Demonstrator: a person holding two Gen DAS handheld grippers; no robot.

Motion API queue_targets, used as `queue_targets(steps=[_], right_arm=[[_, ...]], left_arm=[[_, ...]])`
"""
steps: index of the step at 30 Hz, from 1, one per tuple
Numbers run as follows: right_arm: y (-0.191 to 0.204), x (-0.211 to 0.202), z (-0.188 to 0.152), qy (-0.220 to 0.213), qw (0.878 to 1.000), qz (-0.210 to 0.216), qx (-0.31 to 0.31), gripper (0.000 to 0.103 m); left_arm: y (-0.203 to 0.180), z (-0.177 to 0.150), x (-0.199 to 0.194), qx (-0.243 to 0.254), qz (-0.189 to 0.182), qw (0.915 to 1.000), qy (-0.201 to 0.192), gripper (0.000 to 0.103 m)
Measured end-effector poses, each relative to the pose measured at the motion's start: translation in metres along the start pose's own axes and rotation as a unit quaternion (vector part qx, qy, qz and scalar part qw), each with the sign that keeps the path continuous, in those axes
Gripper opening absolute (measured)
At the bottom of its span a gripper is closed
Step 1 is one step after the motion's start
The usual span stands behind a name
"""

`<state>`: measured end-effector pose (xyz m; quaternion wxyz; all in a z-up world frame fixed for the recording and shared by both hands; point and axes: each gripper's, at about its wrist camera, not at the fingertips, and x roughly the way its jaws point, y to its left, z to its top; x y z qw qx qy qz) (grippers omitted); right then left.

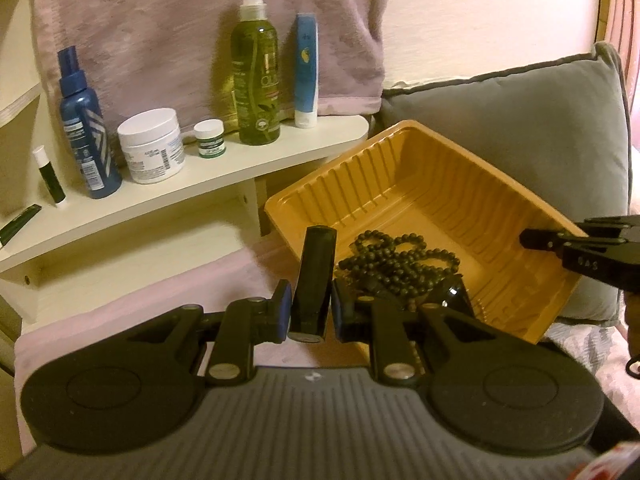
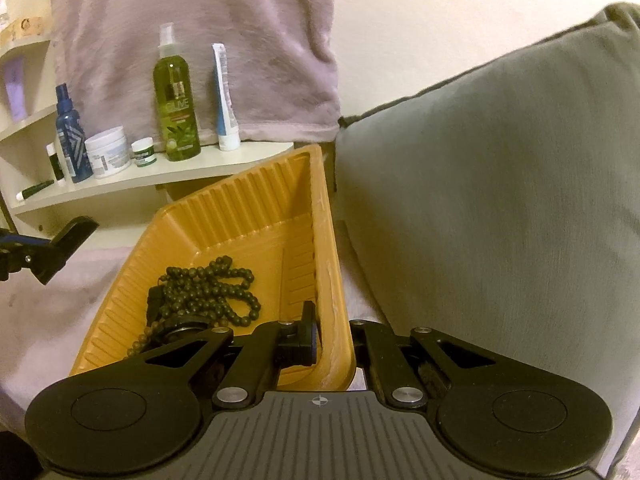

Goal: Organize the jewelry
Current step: 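Carry the black case into the orange tray and open the left tool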

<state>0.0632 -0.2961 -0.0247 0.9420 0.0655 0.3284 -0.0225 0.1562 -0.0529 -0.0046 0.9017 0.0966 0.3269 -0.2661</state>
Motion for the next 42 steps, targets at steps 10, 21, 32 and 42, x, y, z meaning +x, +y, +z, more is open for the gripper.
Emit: queue_targets(steps=[10,21,32,42], right_arm=[[-0.013,0.010,-0.008,0.009,1.000,0.009,0.028,0.004],[-0.023,0.020,-0.012,0.019,0.998,0.021,0.048,0.005],[-0.028,0.023,-0.015,0.022,0.998,0.027,0.056,0.005],[-0.028,0.024,-0.015,0.022,0.998,0.026,0.055,0.005]], left_arm=[[-0.026,0.014,0.012,0.013,-0.025,0.9996,-0.002,0.019],[-0.061,0.026,0.040,0.035,-0.048,0.9982,0.010,0.019],[-0.071,0.030,0.071,0.028,-0.059,0.9973,0.035,0.019],[-0.067,0.030,0.077,0.013,-0.053,0.9979,0.035,0.018]])
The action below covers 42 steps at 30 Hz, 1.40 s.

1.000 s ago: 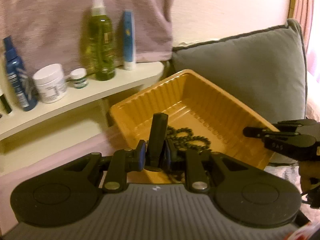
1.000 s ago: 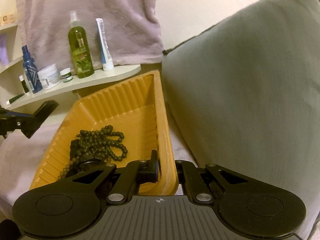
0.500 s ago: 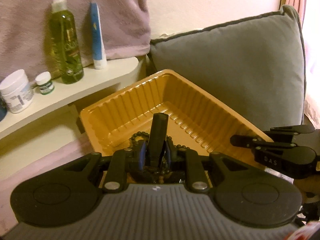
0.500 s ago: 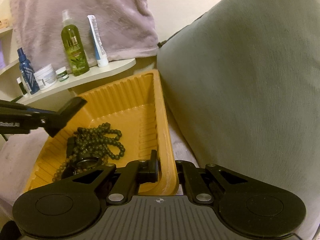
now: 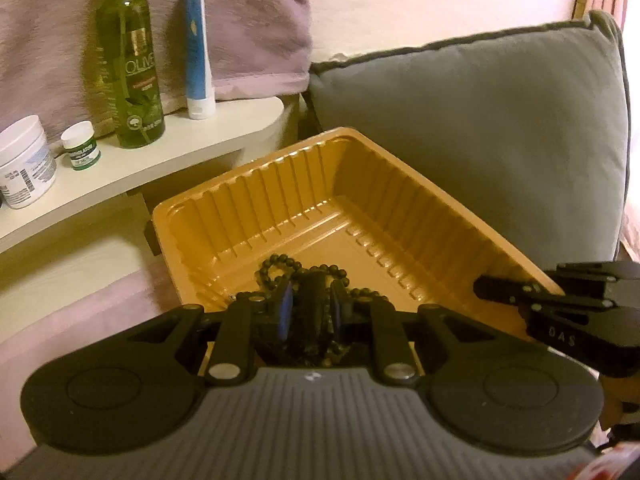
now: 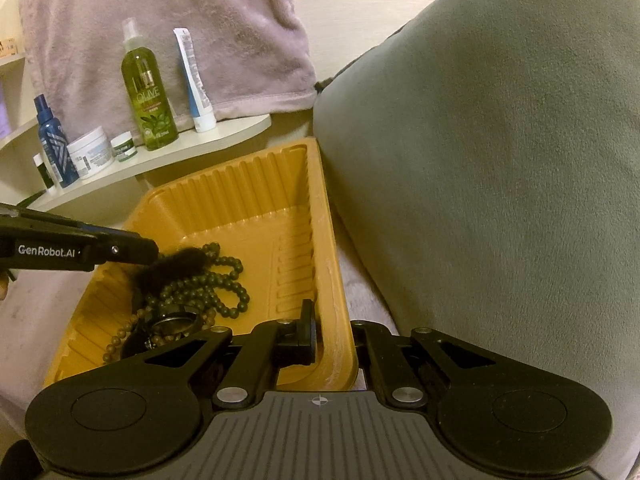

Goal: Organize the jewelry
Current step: 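Carry the black case into the orange tray and open the left tool, then lower the orange tray onto the towel and open the right tool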

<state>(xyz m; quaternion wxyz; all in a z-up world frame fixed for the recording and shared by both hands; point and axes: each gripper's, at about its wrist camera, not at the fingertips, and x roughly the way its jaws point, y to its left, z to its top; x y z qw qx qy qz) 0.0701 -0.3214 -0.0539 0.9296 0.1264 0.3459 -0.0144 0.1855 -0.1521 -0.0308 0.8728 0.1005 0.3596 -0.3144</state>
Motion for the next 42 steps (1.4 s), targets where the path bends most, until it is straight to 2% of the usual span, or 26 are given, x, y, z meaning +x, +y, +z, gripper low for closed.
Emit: queue_targets(steps=[9,19,26,27,29,30,31,37,41,42], right_arm=[[0.001,0.000,0.000,-0.001,1.000,-0.001,-0.002,0.005],[-0.004,0.000,-0.001,0.000,1.000,0.004,0.016,0.005],[-0.013,0.000,-0.003,0.002,0.999,0.017,0.043,0.005],[-0.013,-0.001,-0.004,0.001,0.999,0.018,0.045,0.006],[-0.016,-0.004,-0.005,-0.004,0.999,0.016,0.051,0.022],[-0.018,-0.006,-0.006,-0.012,0.998,0.018,0.058,0.043],[-0.021,-0.010,-0.007,-0.022,0.997,0.021,0.066,0.057],[-0.028,-0.027,-0.004,-0.042,0.997,0.013,0.069,0.058],[-0.025,-0.035,-0.005,-0.043,0.997,0.009,0.063,0.059],[-0.024,-0.037,-0.006,-0.040,0.997,0.009,0.064,0.060]], left_arm=[[0.016,-0.002,-0.013,-0.021,0.015,0.9995,-0.015,0.018],[0.031,-0.024,-0.039,-0.039,0.050,0.9976,-0.027,0.019],[0.040,-0.035,-0.056,-0.069,0.065,0.9948,-0.038,0.025],[0.041,-0.037,-0.058,-0.072,0.066,0.9945,-0.039,0.027],[0.043,-0.041,-0.061,-0.078,0.068,0.9938,-0.039,0.028],[0.044,-0.042,-0.062,-0.080,0.069,0.9936,-0.040,0.030],[0.044,-0.044,-0.064,-0.082,0.070,0.9933,-0.040,0.031],[0.046,-0.054,-0.076,-0.105,0.078,0.9902,-0.049,0.041],[0.044,-0.061,-0.086,-0.114,0.088,0.9879,-0.058,0.062],[0.043,-0.063,-0.088,-0.117,0.090,0.9873,-0.059,0.065]])
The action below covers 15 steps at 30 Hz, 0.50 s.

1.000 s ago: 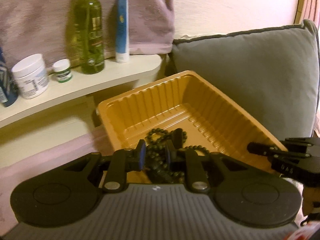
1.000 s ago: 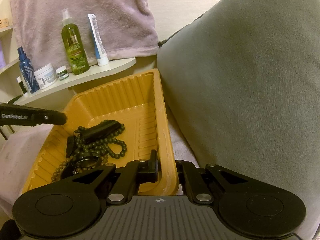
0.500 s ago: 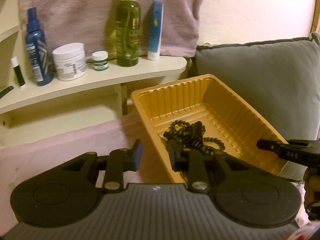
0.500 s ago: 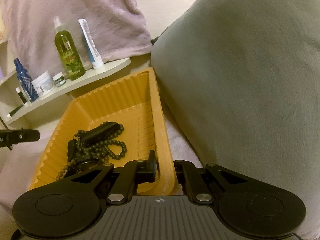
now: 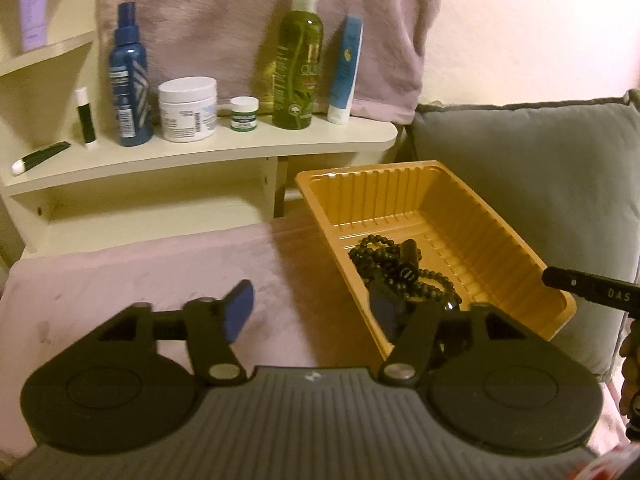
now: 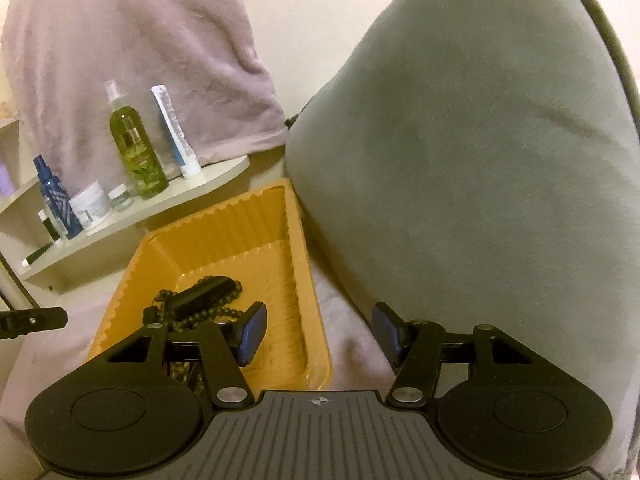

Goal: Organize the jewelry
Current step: 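Lower the orange tray onto the towel and open the right tool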

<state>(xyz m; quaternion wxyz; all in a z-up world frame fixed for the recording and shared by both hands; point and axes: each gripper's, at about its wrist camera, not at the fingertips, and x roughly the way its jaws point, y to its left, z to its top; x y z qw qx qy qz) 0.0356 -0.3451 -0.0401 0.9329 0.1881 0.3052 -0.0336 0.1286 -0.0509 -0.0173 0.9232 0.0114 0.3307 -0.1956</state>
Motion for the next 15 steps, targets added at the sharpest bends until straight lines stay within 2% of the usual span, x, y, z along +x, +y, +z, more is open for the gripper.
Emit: queue_targets(steps=[2,6,12,15], right_arm=[[0.003,-0.003,-0.001,0.005,1.000,-0.004,0.001,0.061],[0.009,-0.011,-0.002,0.014,1.000,-0.009,0.003,0.065],[0.020,-0.023,0.000,0.035,0.999,-0.004,0.007,0.069],[0.029,-0.025,0.000,0.057,0.998,-0.002,0.000,0.071]], left_arm=[[0.002,-0.004,-0.007,-0.006,0.007,1.0000,-0.002,0.069],[0.010,-0.014,-0.024,-0.025,0.027,0.9993,-0.009,0.087],[0.018,-0.033,-0.050,-0.052,0.050,0.9972,-0.019,0.101],[0.019,-0.041,-0.059,-0.059,0.057,0.9965,-0.017,0.103]])
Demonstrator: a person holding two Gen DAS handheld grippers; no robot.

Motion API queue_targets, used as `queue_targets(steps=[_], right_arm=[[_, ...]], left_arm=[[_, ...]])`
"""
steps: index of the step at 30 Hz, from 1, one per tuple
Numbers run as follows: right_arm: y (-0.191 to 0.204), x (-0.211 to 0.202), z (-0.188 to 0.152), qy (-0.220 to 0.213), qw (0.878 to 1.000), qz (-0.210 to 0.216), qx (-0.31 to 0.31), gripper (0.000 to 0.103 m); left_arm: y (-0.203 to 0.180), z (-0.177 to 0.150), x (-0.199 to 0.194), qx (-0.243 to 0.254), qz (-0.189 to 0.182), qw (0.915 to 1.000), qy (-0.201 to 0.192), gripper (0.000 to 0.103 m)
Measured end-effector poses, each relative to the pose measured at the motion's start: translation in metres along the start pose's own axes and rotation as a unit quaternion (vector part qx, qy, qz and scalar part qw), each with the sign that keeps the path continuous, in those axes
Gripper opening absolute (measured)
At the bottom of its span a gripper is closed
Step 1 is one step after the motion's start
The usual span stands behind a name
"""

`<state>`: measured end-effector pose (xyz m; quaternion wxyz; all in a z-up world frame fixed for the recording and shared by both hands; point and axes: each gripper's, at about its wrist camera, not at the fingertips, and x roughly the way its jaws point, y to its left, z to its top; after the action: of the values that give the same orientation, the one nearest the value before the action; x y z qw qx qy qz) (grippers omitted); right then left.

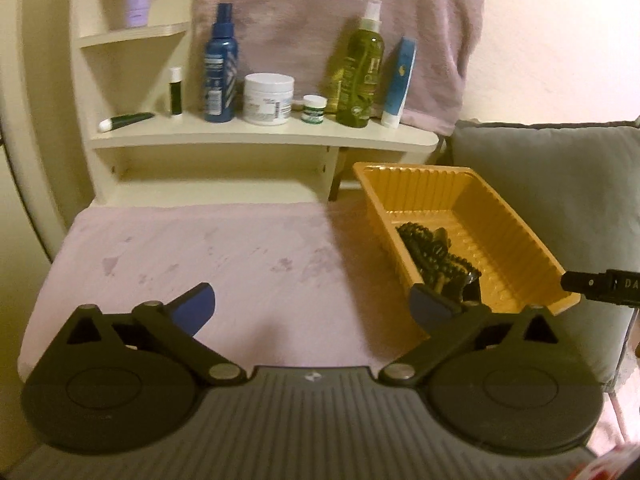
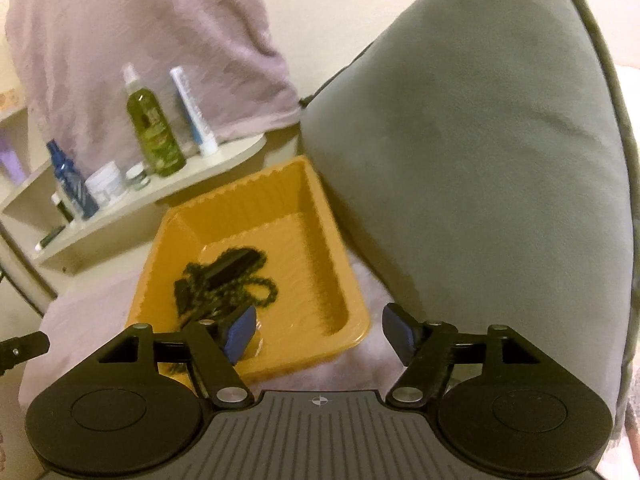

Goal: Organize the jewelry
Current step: 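Lower the orange tray onto the towel and open the right tool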

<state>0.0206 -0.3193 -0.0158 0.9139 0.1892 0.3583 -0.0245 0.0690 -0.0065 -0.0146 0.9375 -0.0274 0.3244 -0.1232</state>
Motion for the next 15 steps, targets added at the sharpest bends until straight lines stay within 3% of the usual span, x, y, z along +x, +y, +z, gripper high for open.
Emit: queue_targets(steps=[5,10,15], right_arm=[[0.016,-0.005,0.002,0.025,1.000,-0.001,-0.003,0.074],[0.036,-0.016,0.003,0.038,0.999,0.014,-0.027,0.082],[0.057,-0.024,-0.002,0.057,0.996,0.036,-0.056,0.083]], left_arm=[[0.008,-0.008,-0.015,-0.023,0.014,0.9996,0.008,0.103],[0.009,-0.012,-0.031,-0.036,0.033,0.9987,0.015,0.103],[0.006,-0.013,-0.046,-0.042,0.046,0.9978,0.021,0.103]])
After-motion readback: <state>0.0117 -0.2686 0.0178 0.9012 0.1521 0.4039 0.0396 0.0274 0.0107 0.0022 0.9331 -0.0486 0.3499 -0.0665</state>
